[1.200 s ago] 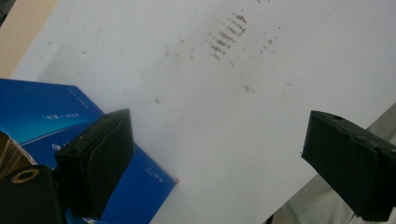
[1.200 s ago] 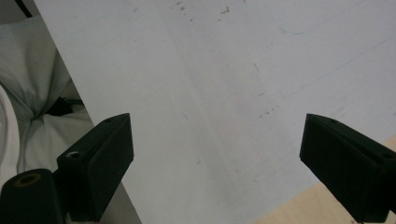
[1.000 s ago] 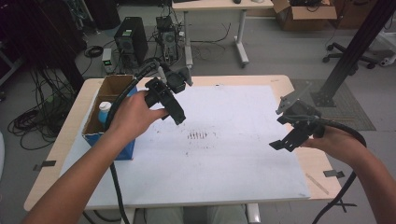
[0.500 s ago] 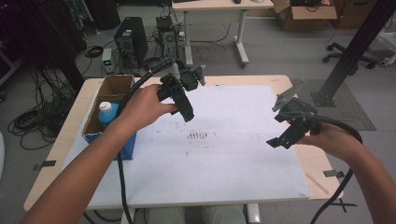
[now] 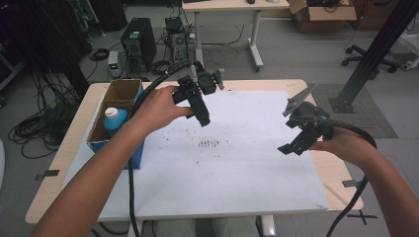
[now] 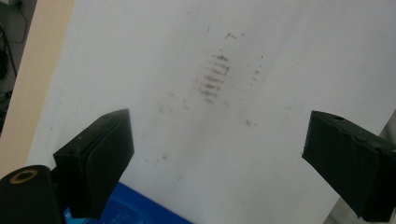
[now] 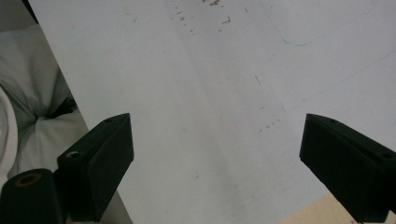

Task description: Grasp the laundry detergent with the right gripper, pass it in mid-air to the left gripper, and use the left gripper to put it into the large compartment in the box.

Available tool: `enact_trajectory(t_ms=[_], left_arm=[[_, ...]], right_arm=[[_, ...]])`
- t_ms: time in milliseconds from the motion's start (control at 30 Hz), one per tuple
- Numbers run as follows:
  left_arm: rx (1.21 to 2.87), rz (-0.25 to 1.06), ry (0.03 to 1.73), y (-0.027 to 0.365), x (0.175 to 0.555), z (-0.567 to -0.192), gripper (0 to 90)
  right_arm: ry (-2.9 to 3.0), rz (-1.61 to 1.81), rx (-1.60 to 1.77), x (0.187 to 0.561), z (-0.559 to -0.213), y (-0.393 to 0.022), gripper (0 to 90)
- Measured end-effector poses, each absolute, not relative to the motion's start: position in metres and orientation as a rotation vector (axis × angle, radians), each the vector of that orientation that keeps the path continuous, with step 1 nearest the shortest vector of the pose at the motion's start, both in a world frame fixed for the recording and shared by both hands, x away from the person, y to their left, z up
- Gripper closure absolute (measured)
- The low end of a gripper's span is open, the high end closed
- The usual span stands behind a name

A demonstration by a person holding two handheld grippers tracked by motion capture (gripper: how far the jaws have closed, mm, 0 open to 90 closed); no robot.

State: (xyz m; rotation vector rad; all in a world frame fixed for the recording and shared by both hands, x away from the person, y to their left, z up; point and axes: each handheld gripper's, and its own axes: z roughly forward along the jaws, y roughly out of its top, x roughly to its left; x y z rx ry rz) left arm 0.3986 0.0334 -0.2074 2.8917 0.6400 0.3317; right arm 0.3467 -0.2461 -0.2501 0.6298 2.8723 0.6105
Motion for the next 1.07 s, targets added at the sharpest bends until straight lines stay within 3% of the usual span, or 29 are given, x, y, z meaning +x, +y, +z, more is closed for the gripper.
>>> enact_trajectory(t_ms=[1067], left_arm=[[2.896, 0.313, 0.635, 0.0229, 0.4029, -0.2086, 9.1]], right_arm=[[2.887, 0.599, 0.634, 0.3487, -0.255, -0.2449, 9.5]])
